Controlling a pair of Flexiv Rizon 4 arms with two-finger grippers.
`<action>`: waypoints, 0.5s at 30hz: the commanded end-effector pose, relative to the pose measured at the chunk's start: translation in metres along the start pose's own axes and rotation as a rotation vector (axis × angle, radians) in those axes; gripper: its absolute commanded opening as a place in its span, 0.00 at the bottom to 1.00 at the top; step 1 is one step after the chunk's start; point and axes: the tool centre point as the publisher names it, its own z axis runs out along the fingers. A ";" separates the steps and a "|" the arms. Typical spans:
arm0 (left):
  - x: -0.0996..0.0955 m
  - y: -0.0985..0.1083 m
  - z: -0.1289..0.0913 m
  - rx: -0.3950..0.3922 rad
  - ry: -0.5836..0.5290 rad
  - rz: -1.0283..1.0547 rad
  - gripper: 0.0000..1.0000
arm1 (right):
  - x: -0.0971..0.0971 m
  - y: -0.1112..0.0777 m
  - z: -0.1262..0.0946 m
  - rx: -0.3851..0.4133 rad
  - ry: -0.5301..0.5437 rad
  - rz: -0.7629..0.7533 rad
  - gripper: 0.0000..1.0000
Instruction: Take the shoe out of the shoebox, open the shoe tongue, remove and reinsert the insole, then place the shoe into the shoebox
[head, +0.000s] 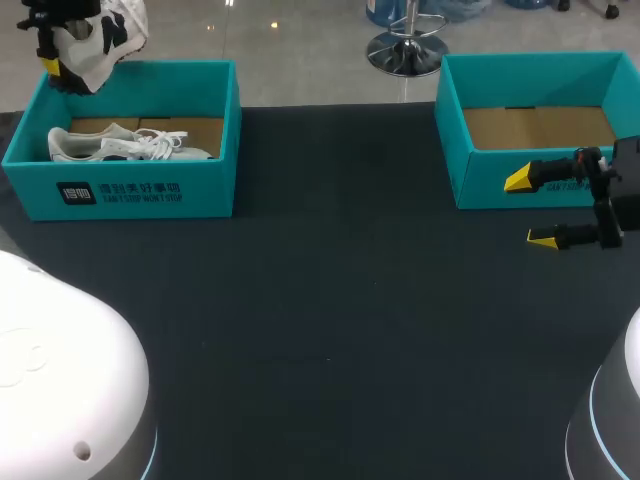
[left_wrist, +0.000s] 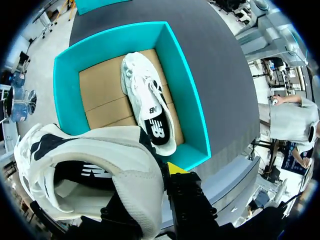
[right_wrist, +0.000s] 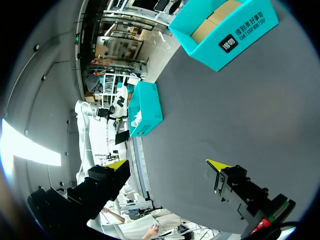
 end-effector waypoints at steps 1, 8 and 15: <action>0.007 0.001 0.002 -0.306 -0.055 0.628 0.00 | 0.000 -0.001 0.000 -0.003 -0.003 0.001 1.00; 0.002 0.023 -0.006 -0.400 -0.201 1.004 0.00 | 0.000 -0.001 0.000 -0.003 -0.003 0.001 1.00; -0.004 0.028 -0.009 -0.394 -0.178 0.976 0.00 | 0.000 -0.001 0.000 -0.003 -0.003 0.001 1.00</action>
